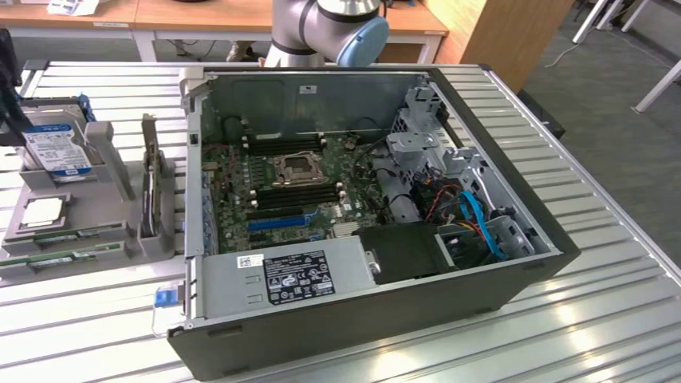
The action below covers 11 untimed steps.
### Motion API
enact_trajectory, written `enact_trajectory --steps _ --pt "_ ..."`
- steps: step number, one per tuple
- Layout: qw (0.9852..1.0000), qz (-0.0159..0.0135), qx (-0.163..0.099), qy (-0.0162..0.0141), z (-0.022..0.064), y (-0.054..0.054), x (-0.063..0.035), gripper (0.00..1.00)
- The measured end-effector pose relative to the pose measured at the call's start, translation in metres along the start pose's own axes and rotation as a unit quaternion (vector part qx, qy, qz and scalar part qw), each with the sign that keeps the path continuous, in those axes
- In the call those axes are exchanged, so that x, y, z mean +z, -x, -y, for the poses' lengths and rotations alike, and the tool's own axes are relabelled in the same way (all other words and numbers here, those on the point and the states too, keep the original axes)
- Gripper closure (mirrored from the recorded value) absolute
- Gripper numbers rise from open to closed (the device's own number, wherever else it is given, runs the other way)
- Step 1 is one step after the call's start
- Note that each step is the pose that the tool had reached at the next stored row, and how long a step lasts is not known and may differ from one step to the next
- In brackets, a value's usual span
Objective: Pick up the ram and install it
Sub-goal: 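Pick up the ram and move it above insertion slot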
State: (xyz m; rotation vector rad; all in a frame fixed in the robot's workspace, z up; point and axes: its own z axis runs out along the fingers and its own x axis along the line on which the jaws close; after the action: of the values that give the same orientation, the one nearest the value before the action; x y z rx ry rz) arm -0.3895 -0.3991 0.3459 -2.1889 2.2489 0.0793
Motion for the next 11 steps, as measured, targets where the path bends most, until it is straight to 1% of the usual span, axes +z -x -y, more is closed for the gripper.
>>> enact_trajectory --steps 11 --pt "1.0000 0.0000 0.000 0.0000 0.0007 -0.001 0.0200 0.70"
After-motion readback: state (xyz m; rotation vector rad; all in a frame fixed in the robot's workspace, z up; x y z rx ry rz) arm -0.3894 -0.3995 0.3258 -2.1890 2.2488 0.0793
